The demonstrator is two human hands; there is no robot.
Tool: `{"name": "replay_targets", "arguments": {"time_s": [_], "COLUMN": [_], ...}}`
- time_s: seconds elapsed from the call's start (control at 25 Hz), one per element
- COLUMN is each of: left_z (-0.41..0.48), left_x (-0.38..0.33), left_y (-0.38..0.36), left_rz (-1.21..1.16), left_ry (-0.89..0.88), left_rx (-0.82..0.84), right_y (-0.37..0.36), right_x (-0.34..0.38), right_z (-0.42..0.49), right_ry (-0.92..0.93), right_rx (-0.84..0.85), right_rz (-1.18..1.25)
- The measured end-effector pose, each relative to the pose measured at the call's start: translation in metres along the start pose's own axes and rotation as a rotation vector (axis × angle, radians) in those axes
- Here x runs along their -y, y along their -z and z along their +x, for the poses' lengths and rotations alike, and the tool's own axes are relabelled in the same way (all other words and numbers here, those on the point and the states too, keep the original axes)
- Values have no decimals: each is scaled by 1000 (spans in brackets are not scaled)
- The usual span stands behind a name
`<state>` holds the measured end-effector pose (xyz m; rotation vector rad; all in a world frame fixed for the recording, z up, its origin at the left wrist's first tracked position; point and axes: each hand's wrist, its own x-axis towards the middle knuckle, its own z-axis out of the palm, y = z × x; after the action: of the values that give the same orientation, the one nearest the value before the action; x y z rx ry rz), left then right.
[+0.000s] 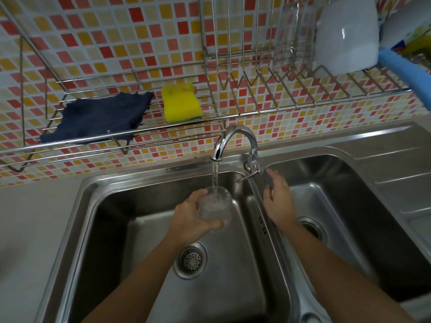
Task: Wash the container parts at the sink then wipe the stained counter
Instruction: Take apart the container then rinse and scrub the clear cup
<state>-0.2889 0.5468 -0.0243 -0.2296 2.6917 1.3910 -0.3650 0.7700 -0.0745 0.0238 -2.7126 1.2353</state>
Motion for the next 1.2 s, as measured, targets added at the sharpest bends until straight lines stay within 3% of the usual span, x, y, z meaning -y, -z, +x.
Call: {"name": "replay_targets", "arguments": {"time_s": [0.24, 0.44, 0.52, 0.68, 0.88, 0.96, 1.04, 1.2], "left_z": [-2, -1, 1, 1, -5, -12, -16, -21], "left_x": [-1, -9, -12, -17, -12, -6, 5, 28], "left_y": [3, 7, 9, 6, -4, -6, -8, -11], "left_rz": [-36, -52, -70, -109, -153, -183, -159, 259], "left_ry": [-7, -4, 0, -2, 4, 27, 55, 27], "left_rx": [-7, -18, -26, -17, 3, 6, -12, -2], "right_y": [-17, -29, -23, 8, 7, -5, -15, -17], "right_x": [33, 37, 39, 31, 31, 21, 9, -10], "right_z": [48, 54, 55, 54, 28, -8, -49, -90], "right_ry": [339, 472, 450, 262, 116, 67, 49, 16], "right_rx": [437, 488, 417, 141, -6, 37, 184, 371], "right_rz": [-476, -740, -690, -358, -185, -232, -369, -587]}}
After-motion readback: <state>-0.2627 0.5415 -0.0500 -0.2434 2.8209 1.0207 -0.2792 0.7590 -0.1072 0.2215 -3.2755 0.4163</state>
